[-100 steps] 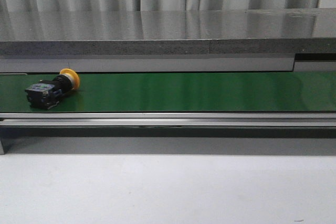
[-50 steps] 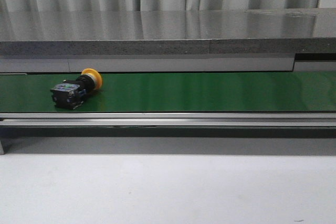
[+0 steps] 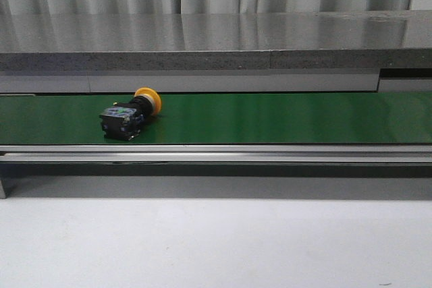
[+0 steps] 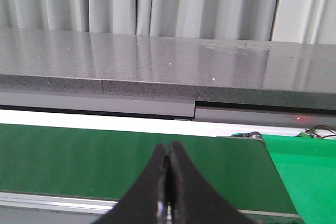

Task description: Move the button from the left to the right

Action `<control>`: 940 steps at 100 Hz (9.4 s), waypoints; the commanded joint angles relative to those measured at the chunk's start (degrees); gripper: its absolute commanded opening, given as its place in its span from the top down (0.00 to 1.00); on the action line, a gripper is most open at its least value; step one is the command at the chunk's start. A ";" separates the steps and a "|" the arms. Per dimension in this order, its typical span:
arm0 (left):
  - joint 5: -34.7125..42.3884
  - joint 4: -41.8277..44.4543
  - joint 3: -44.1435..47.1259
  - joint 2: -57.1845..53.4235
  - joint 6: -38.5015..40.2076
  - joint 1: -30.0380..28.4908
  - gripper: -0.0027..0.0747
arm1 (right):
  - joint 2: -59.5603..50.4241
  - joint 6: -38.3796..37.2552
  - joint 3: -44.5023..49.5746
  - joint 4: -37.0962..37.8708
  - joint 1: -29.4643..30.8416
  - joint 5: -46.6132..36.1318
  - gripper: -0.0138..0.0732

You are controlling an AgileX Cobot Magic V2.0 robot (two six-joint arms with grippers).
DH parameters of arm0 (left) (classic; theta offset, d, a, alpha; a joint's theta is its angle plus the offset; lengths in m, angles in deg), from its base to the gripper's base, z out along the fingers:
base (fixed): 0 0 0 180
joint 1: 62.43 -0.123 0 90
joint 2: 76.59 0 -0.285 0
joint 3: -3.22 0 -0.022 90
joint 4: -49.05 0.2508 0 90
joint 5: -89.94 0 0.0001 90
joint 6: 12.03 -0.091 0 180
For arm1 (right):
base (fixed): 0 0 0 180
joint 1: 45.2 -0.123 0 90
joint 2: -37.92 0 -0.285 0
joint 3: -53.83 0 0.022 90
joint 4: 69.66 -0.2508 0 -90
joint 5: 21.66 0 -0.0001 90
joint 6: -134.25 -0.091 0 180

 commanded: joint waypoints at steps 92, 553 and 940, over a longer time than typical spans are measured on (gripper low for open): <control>5.03 -0.41 -1.54 0.19 -0.06 0.47 0.96 | 53.08 0.10 -39.80 -3.30 0.22 25.35 0.92; 5.03 -0.41 -1.54 0.19 -0.06 0.47 0.96 | 107.87 13.30 -75.45 1.88 26.51 42.20 0.35; 5.03 -0.41 -1.54 0.19 -0.06 0.47 0.96 | 0.04 1.87 3.15 1.71 4.15 -5.64 0.92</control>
